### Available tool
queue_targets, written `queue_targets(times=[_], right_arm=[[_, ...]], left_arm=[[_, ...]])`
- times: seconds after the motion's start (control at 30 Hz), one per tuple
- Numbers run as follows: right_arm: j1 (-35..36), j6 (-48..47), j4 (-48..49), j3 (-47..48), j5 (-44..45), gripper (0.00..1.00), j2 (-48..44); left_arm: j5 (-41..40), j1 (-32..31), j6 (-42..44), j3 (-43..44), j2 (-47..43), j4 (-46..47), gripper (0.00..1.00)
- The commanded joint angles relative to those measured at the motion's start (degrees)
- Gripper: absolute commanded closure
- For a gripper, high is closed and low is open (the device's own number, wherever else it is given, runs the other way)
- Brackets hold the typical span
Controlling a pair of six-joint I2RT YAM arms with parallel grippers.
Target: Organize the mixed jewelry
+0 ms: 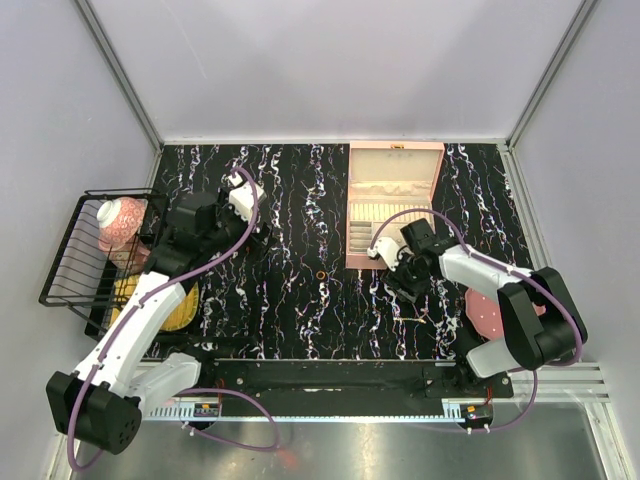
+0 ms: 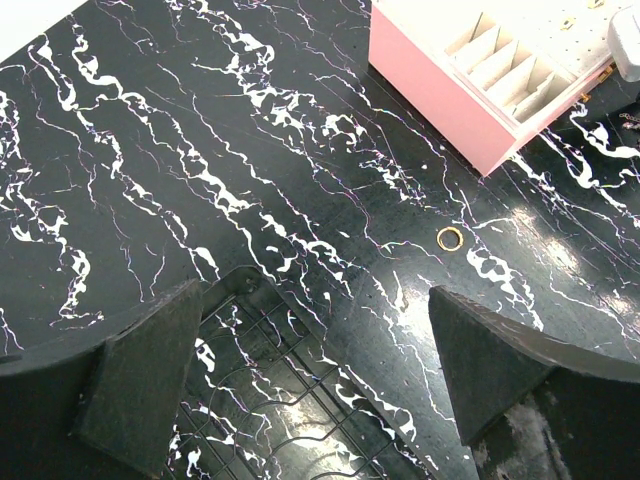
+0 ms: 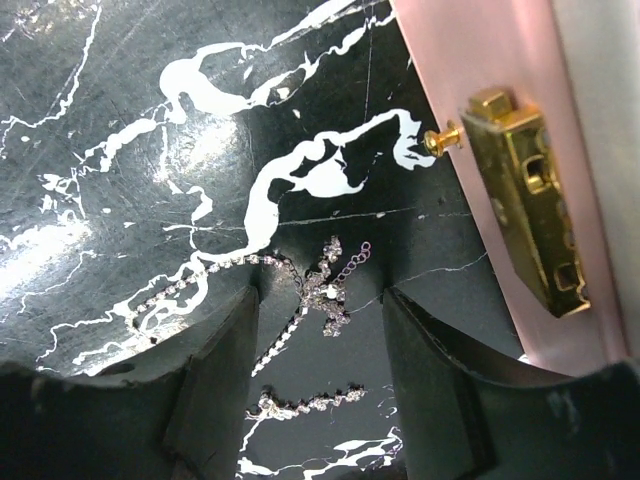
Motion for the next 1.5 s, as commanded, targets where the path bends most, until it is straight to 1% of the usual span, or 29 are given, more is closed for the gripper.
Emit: queue_targets(times=[0.0, 0.03, 0.13, 0.17, 0.23, 0.27, 0.7, 0.73, 0.77, 0.9, 1.0, 1.2, 1.47], right_arm=[[1.21, -0.12, 2.40, -1.34, 2.28, 0.42, 0.96], [1.30, -0.12, 2.58, -1.60, 2.28, 0.43, 1.22], [1.83, 0.05, 3.11, -2.13, 2.71, 0.48, 1.66], [1.83, -0.12, 3.11, -2.48, 3.06, 0.52, 1.93], [2.01, -0.30, 2.84, -2.66, 3.68, 0.56, 2.37], [2.01, -0.21, 2.84, -2.58, 3.86, 0.62, 2.37], [2.09, -0.39, 0.47, -2.05, 4.74, 0.91, 3.07], [2.18, -0.47, 0.12, -1.96, 4.91, 0.97, 3.24], [2.09, -0.30, 0.03, -1.61, 5.00, 0.99, 3.51], [2.18, 0.23, -2.51, 0.32, 4.91, 1.00, 2.90], [2.18, 0.67, -5.06, 2.60, 4.74, 1.00, 0.53], [2.27, 1.99, -11.56, 8.76, 4.91, 1.00, -4.22], [2.45, 3.92, -15.96, 15.70, 4.91, 1.00, -7.91]], left_arm=[[-0.35, -0.28, 1.07, -0.11, -0.70, 2.90, 0.01], [-0.26, -0.20, 1.07, -0.11, -0.70, 2.90, 0.01], [-0.61, -0.20, 1.25, -0.46, -0.70, 2.99, 0.01], [-0.87, -0.20, 1.42, -0.55, -0.79, 2.99, 0.01], [-1.31, -0.20, 1.51, -0.73, -0.96, 2.90, 0.01], [-1.31, -0.28, 1.51, -0.64, -1.14, 2.90, 0.01], [-1.14, -0.28, 1.69, -1.08, -2.19, 2.90, 0.01], [-0.96, -0.28, 1.69, -1.17, -2.20, 2.81, 0.01], [-0.88, -0.20, 1.69, -1.26, -2.28, 2.81, 0.01], [0.70, -0.37, 1.77, -1.43, -2.11, 2.73, 0.01], [1.93, -1.16, 1.86, -0.99, -1.58, 2.20, 0.01], [3.69, -3.71, 1.34, -0.03, 0.26, 2.11, 0.01], [6.15, -7.92, -1.03, 1.90, 4.83, 4.83, 0.01]])
